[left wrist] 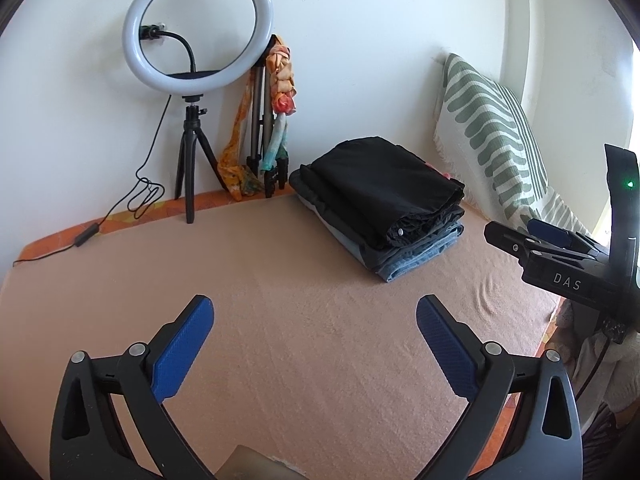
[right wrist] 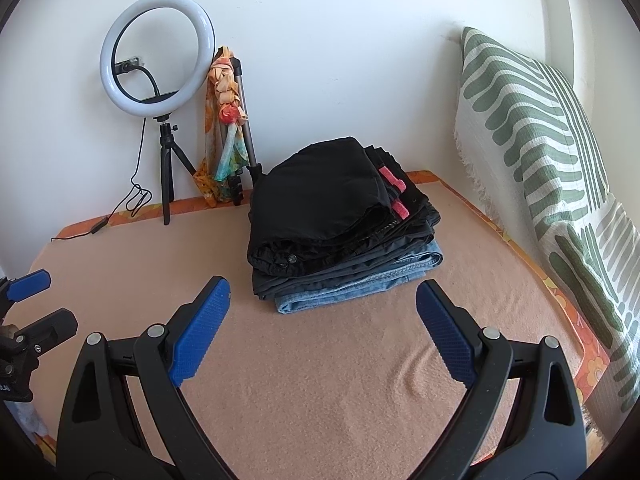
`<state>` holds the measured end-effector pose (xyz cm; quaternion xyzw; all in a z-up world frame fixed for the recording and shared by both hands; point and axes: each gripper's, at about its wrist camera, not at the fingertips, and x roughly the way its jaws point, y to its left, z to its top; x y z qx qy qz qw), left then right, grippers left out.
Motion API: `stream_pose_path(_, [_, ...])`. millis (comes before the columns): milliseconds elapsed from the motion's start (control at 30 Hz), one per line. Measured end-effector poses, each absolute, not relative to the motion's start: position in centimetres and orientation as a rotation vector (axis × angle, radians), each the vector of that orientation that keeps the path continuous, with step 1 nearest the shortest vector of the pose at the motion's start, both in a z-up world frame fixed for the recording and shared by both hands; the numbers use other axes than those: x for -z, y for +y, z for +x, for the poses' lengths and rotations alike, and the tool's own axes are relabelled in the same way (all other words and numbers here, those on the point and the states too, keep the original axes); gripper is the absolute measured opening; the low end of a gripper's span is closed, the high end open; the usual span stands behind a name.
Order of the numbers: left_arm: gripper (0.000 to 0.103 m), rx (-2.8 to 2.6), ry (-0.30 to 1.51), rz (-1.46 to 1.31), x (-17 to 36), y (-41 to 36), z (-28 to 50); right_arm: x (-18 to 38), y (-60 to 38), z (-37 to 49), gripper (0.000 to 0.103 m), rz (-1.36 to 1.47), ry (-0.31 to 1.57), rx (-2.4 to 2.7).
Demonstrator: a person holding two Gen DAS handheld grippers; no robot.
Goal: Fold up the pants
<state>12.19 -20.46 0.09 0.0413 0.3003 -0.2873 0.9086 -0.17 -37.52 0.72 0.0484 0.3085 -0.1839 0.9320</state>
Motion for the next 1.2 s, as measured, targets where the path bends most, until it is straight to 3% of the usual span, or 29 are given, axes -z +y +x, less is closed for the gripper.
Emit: stream_pose_path(1200, [0.102,0.603,0.642,0.1,0.32,-20.91,12.22,-0.74,-36.99,-0.08,0.096,0.102,0.629,0.365])
